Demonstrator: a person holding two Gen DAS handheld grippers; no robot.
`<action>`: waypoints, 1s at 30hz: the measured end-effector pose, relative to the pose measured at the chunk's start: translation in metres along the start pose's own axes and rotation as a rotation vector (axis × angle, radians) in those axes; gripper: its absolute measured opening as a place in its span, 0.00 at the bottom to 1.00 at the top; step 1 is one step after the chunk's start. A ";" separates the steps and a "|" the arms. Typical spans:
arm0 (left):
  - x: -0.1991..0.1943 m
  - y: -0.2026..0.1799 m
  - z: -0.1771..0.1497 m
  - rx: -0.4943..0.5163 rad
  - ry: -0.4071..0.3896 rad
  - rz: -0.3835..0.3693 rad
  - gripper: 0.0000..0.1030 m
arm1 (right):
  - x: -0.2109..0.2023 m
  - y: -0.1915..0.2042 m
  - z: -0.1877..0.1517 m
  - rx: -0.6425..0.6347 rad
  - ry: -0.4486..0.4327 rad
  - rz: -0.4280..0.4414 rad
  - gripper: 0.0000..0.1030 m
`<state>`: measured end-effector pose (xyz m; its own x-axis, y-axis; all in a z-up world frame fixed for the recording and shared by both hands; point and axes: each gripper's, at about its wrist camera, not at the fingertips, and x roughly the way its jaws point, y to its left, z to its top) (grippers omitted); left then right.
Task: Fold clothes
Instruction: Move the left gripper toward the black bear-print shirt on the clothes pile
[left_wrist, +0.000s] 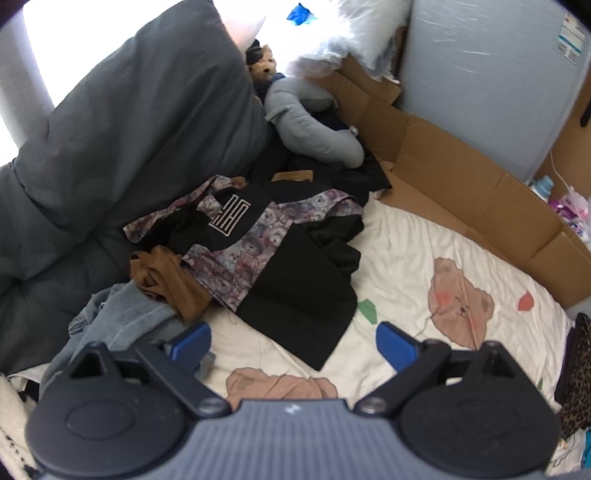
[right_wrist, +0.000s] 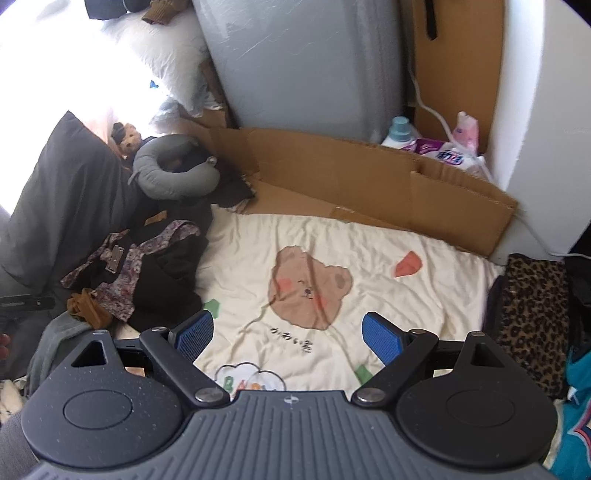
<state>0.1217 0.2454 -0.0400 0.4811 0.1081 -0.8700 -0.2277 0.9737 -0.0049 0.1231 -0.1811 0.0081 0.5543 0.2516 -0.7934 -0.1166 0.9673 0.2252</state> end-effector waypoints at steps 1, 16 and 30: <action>0.004 0.002 0.000 -0.006 0.001 -0.004 0.95 | 0.003 0.002 0.003 -0.013 0.002 0.007 0.89; 0.044 0.025 0.007 -0.100 0.019 0.002 0.89 | 0.050 0.015 0.018 -0.182 0.010 0.077 0.89; 0.092 0.036 -0.002 -0.129 -0.006 0.004 0.78 | 0.113 0.015 0.002 -0.257 0.006 0.193 0.89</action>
<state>0.1565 0.2897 -0.1209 0.4847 0.1136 -0.8673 -0.3364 0.9395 -0.0650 0.1854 -0.1384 -0.0774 0.4969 0.4309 -0.7533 -0.4237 0.8780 0.2228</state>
